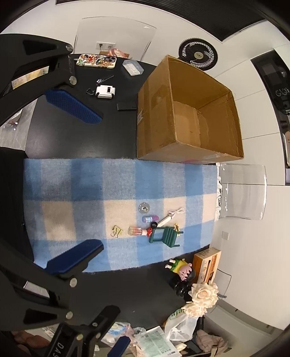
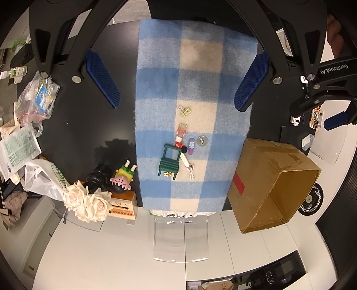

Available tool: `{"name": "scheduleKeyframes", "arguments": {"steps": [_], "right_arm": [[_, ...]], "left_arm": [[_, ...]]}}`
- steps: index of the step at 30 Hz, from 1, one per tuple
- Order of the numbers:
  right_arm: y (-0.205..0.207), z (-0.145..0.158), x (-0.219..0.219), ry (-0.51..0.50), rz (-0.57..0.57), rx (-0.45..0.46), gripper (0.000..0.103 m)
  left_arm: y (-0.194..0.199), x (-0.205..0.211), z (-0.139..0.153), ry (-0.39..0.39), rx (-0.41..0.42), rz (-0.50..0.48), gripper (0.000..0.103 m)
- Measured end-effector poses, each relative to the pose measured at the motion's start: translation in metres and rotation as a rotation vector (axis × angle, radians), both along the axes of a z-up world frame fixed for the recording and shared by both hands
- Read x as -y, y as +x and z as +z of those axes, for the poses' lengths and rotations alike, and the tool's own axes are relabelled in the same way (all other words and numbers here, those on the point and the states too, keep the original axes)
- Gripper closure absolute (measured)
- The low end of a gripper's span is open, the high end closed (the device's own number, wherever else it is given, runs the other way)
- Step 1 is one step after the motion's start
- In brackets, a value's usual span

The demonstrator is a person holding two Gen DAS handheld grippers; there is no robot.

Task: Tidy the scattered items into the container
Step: 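Move both tools toward the items on the checked blanket, then grasp the silver metal disc with the left tool while the right tool grasps the clear bottle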

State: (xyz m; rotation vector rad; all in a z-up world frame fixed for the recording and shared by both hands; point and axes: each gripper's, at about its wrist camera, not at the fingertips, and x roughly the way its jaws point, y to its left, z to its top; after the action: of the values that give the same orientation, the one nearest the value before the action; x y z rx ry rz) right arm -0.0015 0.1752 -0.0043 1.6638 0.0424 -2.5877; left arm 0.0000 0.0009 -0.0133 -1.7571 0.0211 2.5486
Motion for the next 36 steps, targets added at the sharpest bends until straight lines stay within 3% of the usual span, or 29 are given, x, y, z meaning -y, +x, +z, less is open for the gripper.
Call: {"name": "scheduleKeyframes", "arguments": {"steps": [14, 22, 36], "right_arm": [[-0.020, -0.023, -0.007, 0.003, -0.008, 0.034, 0.000], [-0.047, -0.068, -0.015, -0.031, -0.022, 0.119, 0.000], [-0.086, -0.112, -0.016, -0.037, -0.009, 0.187, 0.000]], "left_arm": [[-0.031, -0.009, -0.034, 0.029, 0.052, 0.022, 0.000], [-0.058, -0.019, -0.064, 0.037, 0.096, 0.011, 0.000], [-0.101, -0.034, -0.111, 0.052, 0.155, 0.012, 0.000]]}}
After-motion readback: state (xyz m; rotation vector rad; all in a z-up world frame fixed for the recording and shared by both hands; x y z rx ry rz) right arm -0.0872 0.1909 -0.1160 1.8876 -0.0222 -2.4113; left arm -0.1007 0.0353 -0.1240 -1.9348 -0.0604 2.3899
